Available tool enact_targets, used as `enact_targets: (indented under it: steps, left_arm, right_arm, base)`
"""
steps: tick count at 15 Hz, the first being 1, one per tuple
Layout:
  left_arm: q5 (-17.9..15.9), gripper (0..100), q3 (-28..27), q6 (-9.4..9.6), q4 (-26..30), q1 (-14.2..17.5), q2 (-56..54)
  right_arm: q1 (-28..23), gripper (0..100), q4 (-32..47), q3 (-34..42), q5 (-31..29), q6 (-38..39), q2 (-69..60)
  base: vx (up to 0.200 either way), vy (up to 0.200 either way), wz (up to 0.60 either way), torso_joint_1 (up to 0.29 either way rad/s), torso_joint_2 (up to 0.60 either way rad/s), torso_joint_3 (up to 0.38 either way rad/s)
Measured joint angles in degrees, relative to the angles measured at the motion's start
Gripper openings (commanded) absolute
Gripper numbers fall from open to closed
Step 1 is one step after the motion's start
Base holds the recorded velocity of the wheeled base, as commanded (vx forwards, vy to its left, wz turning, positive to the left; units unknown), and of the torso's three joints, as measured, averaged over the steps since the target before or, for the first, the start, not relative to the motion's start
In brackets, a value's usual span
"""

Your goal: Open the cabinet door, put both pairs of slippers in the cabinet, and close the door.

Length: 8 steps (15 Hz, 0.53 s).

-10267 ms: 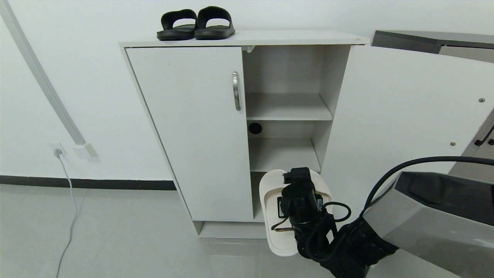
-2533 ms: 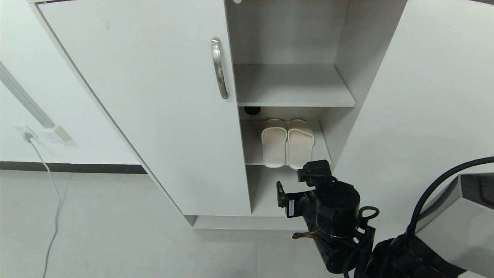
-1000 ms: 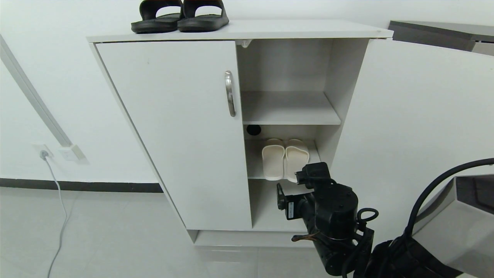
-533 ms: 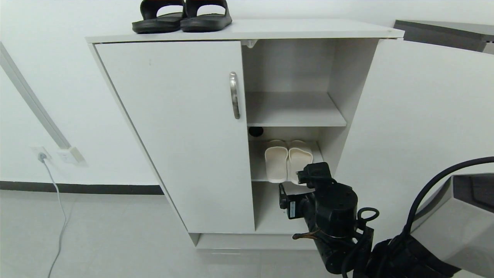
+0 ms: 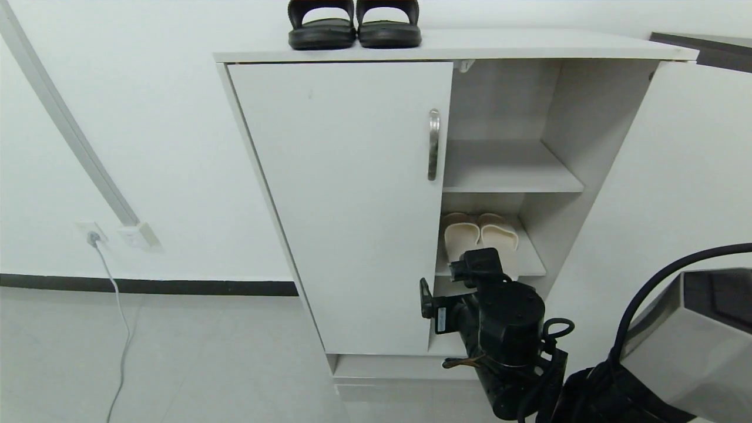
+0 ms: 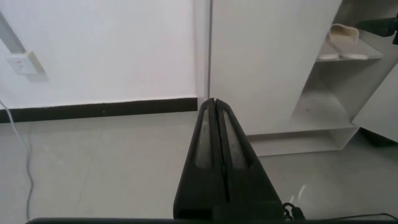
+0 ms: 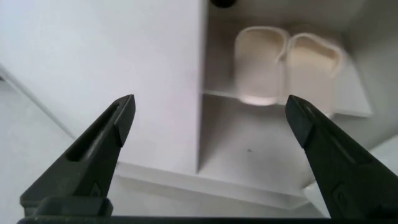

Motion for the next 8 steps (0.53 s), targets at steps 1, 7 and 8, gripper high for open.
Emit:
enact_targets:
  steps: [1,7,8]
  left_arm:
    - [0.02,0,0.00,-0.02,0.00,-0.02,0.00]
    - [0.00,0,0.00,-0.13,0.02,-0.07,0.00]
    - [0.07,0,0.00,-0.49,0.02,-0.07,0.00]
  right_arm:
    - [0.02,100,-0.16,0.00,0.00,-0.01,0.16]
    - [0.02,100,-0.85,0.04,0.13,0.07,0.41]
    - [0.02,100,-1.50,0.15,0.29,0.05,0.44]
  base:
    - [0.000,0.200,0.00,0.007,0.00,-0.002]
    - [0.000,0.167,0.00,0.003,0.00,0.003]
    - [0.000,0.000,0.00,0.000,0.00,0.000]
